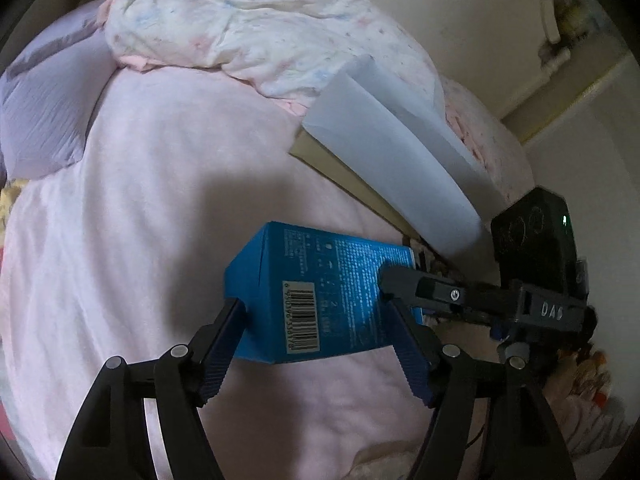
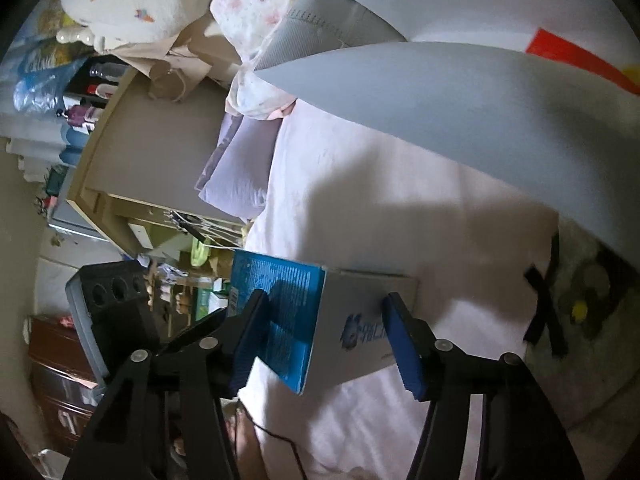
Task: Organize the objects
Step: 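Grasp the blue printed box with the left tool, then carry the blue box into the grey felt basket and open the left tool, then move the right tool down to the plaid cloth beside the basket, then grasp the plaid cloth with the right tool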
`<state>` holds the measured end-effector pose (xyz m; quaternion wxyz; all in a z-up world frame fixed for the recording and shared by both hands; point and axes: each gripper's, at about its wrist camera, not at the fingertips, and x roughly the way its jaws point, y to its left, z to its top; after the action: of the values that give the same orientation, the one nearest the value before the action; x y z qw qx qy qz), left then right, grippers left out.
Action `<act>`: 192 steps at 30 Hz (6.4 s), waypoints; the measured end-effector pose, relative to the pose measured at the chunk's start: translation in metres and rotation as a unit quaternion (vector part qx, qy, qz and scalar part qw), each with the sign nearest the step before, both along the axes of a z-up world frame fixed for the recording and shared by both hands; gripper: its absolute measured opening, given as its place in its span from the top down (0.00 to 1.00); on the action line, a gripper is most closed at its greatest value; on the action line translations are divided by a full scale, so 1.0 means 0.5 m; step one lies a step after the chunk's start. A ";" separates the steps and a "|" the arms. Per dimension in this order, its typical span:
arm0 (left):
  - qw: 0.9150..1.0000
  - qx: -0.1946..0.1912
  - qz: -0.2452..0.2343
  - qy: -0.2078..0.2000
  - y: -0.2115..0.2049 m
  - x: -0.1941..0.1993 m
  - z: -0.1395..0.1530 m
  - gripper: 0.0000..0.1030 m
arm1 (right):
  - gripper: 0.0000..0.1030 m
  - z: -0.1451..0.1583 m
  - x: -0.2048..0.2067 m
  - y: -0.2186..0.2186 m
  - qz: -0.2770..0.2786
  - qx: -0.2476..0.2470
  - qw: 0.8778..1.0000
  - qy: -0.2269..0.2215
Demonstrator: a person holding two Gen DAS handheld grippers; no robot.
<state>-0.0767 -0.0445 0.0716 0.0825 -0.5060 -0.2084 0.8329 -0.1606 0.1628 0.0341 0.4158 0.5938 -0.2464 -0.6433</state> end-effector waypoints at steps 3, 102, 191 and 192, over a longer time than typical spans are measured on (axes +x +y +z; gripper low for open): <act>0.998 -0.048 -0.028 0.013 0.037 0.003 0.024 0.32 | 0.45 0.004 0.007 0.006 -0.002 -0.004 1.000 -0.003; 0.985 -0.153 0.004 0.081 0.073 -0.052 0.051 0.77 | 0.54 0.196 0.041 0.132 -0.043 0.062 0.925 0.373; 0.968 -0.236 -0.024 0.086 0.116 0.019 -0.133 0.28 | 0.61 0.002 0.142 0.182 -0.031 0.224 0.891 0.395; 0.966 -0.241 -0.025 0.086 0.118 0.020 -0.132 0.28 | 0.65 0.006 0.141 0.185 -0.034 0.217 0.893 0.392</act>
<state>-0.0669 0.0144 0.0057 -0.0037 -0.4425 0.0186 0.8966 -0.0903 0.2554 0.0373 0.3169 0.3606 0.0621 -0.8751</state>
